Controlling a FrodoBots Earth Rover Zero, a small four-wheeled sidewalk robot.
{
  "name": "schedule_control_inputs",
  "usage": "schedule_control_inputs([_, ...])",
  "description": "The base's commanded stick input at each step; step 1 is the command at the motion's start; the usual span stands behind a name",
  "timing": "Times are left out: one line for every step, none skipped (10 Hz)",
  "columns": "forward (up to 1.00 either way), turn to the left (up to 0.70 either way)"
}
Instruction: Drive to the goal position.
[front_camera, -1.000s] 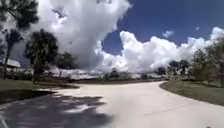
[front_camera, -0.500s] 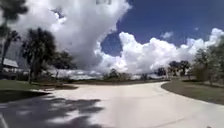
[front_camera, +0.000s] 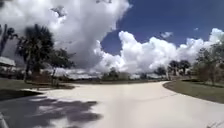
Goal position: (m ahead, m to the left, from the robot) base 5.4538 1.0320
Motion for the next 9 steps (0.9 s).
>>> schedule_control_inputs([0.85,0.0])
schedule_control_inputs([0.85,0.0])
schedule_control_inputs([0.85,0.0])
schedule_control_inputs([0.85,0.0])
schedule_control_inputs([0.85,0.0])
schedule_control_inputs([0.85,0.0])
schedule_control_inputs([0.85,0.0])
schedule_control_inputs([0.85,0.0])
schedule_control_inputs([0.85,0.0])
